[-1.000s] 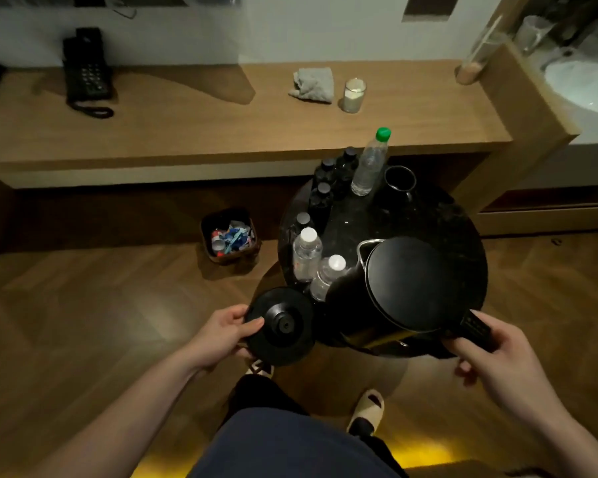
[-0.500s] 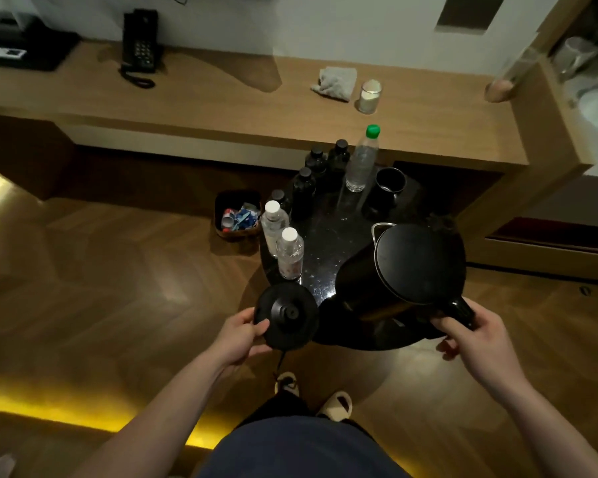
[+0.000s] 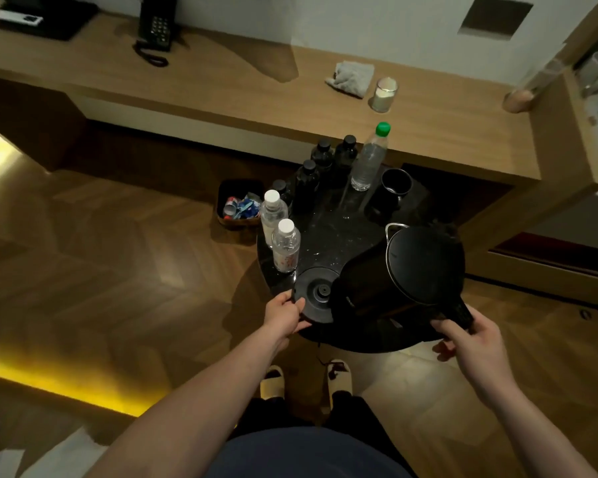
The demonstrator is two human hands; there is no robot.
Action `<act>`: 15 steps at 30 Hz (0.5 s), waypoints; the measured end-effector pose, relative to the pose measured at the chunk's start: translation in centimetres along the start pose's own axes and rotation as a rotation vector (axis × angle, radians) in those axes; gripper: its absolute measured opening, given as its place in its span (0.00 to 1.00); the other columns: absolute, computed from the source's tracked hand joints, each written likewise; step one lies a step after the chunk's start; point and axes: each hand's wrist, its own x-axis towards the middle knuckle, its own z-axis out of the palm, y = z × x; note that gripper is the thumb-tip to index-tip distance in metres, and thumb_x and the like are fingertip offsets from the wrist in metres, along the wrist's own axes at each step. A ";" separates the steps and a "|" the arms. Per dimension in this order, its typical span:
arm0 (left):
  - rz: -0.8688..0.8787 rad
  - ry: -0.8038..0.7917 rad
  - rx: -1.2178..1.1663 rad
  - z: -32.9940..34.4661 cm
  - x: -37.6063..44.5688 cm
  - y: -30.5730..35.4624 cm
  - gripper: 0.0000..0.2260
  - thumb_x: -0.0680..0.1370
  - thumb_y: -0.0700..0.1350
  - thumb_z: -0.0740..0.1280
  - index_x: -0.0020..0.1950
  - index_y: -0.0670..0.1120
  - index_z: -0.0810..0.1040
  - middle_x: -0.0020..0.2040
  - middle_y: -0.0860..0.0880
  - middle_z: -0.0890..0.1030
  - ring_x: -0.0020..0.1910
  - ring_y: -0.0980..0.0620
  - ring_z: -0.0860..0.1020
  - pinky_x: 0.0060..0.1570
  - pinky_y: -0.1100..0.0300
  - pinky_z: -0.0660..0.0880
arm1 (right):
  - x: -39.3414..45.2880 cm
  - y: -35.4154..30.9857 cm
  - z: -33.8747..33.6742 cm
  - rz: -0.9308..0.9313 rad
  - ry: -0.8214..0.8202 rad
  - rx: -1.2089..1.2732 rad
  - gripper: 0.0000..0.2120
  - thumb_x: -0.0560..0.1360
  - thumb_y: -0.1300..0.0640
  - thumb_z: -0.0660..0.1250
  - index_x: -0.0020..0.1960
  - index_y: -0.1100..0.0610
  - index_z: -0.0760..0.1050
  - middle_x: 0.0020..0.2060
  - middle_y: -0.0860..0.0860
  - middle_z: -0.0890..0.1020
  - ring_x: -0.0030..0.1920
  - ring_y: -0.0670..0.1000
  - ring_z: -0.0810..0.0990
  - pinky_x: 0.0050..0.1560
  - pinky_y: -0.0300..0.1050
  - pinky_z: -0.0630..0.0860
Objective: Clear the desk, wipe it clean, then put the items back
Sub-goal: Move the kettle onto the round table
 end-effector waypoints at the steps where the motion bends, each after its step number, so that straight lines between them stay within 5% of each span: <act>1: 0.003 0.012 -0.016 0.7 0.4 0.2 0.21 0.83 0.39 0.67 0.75 0.47 0.71 0.62 0.44 0.82 0.59 0.43 0.82 0.49 0.48 0.85 | 0.4 0.0 -0.1 0.001 -0.009 -0.006 0.12 0.79 0.67 0.67 0.51 0.50 0.81 0.43 0.62 0.83 0.33 0.56 0.79 0.34 0.52 0.77; 6: -0.016 0.139 -0.060 3.2 2.1 0.3 0.22 0.82 0.39 0.68 0.75 0.51 0.72 0.72 0.44 0.75 0.64 0.41 0.79 0.48 0.48 0.85 | 4.0 0.1 -0.6 0.011 -0.090 -0.071 0.07 0.79 0.66 0.67 0.51 0.55 0.80 0.43 0.61 0.83 0.33 0.52 0.81 0.35 0.49 0.78; 15: 0.135 0.225 0.150 5.6 5.5 -0.9 0.20 0.80 0.40 0.71 0.71 0.52 0.77 0.68 0.48 0.78 0.61 0.47 0.79 0.56 0.52 0.82 | 9.8 1.2 2.2 0.029 -0.164 -0.158 0.05 0.79 0.60 0.69 0.51 0.52 0.80 0.39 0.54 0.85 0.33 0.54 0.84 0.39 0.50 0.81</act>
